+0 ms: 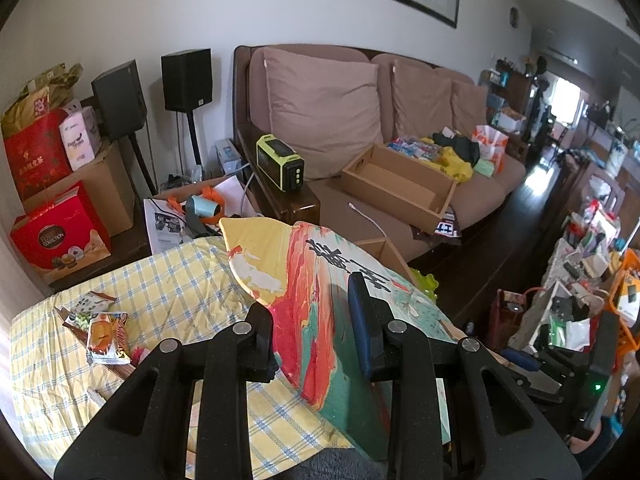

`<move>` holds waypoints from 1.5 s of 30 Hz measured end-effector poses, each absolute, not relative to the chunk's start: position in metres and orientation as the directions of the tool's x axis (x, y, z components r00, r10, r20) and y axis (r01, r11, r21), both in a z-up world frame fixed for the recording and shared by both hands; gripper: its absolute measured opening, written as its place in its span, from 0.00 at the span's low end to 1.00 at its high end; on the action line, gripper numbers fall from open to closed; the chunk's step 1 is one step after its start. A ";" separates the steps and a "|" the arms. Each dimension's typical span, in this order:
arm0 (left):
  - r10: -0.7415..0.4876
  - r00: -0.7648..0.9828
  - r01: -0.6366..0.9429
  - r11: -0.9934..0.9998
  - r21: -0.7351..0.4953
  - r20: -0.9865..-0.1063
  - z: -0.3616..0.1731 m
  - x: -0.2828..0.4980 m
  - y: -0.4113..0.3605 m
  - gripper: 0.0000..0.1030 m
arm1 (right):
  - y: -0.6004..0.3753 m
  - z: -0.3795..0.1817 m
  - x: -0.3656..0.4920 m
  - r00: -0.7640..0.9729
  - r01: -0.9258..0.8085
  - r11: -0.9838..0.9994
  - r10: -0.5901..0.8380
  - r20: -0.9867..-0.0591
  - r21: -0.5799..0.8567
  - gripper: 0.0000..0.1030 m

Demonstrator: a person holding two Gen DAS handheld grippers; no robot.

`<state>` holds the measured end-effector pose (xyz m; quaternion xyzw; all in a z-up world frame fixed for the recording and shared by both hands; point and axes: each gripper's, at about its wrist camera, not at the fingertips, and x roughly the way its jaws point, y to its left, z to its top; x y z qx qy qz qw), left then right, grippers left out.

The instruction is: Organize objects

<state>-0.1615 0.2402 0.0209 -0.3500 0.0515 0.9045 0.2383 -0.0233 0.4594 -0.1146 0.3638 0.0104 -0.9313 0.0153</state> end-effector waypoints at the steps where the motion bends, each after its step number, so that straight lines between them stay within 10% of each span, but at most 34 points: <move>1: 0.395 -0.642 -0.467 -0.881 -0.073 -0.657 0.021 -0.161 0.240 0.27 | 0.460 -0.115 -0.024 -0.734 0.035 -0.999 -0.021 -0.678 -0.007 0.19; 45: 0.337 -0.547 -0.463 -0.885 -0.059 -0.766 -0.068 -0.231 0.313 0.20 | 0.470 -0.191 -0.051 -0.635 -0.017 -0.993 -0.079 -0.769 0.116 0.16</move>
